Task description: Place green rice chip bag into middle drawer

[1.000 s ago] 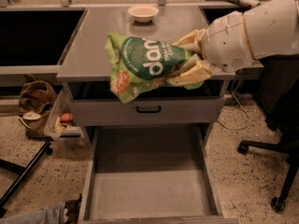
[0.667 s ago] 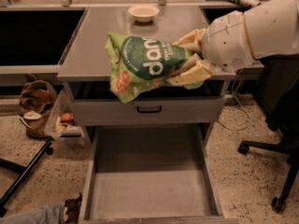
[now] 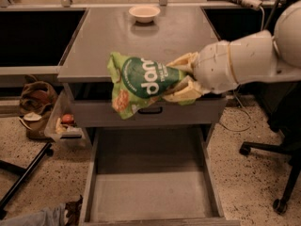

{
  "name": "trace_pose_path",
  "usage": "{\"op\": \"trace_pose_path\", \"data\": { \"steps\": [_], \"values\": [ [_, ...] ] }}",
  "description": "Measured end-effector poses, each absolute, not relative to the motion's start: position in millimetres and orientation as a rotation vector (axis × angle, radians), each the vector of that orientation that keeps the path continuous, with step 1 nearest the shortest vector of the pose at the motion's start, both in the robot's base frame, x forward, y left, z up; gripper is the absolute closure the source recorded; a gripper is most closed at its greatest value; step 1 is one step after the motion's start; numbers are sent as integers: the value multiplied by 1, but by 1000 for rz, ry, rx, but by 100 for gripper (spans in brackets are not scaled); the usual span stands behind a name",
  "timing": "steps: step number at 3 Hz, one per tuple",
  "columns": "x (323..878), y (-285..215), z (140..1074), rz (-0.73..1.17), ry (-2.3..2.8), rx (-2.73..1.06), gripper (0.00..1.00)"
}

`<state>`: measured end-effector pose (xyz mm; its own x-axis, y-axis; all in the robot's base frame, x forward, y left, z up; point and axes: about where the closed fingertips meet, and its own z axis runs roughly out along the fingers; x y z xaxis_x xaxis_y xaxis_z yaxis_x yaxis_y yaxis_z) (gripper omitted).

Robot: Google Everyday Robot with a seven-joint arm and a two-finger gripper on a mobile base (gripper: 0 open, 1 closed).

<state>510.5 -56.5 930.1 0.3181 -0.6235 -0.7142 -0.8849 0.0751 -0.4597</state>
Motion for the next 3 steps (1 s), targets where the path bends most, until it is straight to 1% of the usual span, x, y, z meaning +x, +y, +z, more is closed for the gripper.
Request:
{"op": "trace_pose_path", "data": {
  "steps": [2,3],
  "values": [
    [496,-83,795,429,1486,-1459,100],
    [486,-86,755,497,1537,-1399,100]
  ]
}}
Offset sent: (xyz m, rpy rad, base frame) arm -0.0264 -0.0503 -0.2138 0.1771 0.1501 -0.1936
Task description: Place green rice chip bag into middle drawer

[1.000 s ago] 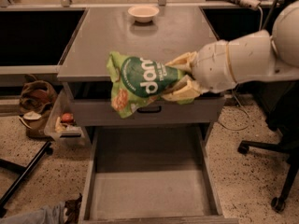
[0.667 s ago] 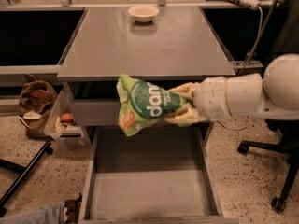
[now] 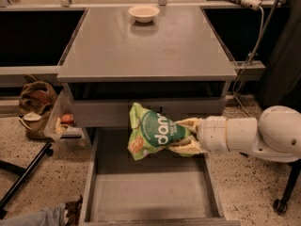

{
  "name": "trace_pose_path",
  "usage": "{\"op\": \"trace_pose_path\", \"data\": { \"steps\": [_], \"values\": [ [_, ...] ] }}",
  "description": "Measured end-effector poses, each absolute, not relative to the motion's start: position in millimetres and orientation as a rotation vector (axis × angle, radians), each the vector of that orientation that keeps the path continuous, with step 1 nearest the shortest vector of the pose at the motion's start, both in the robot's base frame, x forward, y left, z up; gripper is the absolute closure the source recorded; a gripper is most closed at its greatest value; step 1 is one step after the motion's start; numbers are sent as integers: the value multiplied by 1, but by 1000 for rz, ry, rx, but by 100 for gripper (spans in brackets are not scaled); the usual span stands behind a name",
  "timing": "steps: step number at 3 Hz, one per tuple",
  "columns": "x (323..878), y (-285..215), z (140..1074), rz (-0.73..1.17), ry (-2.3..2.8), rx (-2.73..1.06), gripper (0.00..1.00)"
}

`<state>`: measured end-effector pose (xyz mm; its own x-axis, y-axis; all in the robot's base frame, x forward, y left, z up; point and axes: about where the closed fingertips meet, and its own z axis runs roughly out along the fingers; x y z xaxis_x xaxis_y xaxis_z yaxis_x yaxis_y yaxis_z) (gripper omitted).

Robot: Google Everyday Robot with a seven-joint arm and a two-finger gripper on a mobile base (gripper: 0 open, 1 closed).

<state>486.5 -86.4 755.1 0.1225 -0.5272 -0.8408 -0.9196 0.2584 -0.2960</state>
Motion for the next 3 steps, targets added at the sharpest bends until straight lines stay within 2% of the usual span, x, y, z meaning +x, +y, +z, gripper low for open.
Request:
{"op": "trace_pose_path", "data": {
  "steps": [2,3],
  "values": [
    [485,-85,723,486,1575,-1370,100],
    [473,-84,631,451,1715,-1382,100]
  ]
}}
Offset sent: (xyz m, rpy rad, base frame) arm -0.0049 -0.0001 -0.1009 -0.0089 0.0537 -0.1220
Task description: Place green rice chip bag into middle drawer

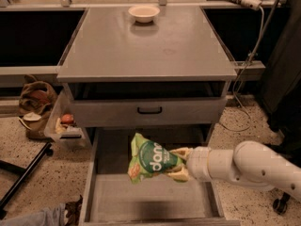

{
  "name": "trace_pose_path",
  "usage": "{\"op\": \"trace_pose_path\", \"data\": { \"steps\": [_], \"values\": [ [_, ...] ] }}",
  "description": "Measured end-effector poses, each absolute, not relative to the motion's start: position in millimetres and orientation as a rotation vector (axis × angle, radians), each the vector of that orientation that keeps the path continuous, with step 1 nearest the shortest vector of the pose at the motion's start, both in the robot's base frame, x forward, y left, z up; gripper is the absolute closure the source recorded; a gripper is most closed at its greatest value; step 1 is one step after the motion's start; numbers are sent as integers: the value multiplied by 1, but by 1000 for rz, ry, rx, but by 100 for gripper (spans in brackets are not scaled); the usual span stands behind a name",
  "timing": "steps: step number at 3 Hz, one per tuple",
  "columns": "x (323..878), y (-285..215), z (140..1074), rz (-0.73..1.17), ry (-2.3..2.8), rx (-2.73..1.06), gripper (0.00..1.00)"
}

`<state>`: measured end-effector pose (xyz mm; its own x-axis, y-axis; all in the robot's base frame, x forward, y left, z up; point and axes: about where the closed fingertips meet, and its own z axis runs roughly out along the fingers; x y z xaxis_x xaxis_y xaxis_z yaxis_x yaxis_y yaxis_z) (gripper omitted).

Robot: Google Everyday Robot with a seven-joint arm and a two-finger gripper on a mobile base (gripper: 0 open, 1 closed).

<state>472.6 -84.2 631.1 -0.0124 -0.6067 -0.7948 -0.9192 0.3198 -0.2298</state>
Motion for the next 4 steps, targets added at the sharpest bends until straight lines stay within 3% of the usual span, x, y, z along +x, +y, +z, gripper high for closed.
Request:
{"op": "trace_pose_path", "data": {
  "steps": [2,4],
  "values": [
    [469,-77,497,480,1892,-1271,100],
    [477,-77,470,538,1914,-1250,100]
  ]
}}
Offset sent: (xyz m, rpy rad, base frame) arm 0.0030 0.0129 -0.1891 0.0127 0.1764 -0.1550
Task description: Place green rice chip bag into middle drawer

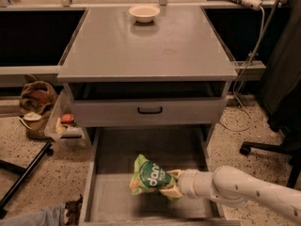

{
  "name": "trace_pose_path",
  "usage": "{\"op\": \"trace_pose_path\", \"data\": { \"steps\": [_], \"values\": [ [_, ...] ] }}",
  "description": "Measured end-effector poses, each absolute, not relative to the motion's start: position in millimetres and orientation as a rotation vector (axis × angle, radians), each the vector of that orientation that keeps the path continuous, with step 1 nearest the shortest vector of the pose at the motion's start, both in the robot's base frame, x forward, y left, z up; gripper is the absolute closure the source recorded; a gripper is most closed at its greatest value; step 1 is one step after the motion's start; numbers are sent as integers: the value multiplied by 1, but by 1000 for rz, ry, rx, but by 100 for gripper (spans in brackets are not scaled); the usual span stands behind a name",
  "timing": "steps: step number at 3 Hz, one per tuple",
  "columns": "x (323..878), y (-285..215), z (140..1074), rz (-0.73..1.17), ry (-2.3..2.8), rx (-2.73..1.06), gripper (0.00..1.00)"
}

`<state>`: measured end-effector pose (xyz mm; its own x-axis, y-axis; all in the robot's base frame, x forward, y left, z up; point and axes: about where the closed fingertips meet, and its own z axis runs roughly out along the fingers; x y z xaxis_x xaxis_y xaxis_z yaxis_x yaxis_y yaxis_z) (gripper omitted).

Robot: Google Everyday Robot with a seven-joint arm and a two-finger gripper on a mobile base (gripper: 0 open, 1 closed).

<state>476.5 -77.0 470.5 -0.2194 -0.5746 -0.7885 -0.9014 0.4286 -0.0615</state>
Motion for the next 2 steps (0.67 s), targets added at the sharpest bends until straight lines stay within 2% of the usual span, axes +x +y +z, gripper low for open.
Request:
{"op": "trace_pose_path", "data": {
  "steps": [2],
  "values": [
    [498,-52,396,635,1972,-1268,100]
  ]
}}
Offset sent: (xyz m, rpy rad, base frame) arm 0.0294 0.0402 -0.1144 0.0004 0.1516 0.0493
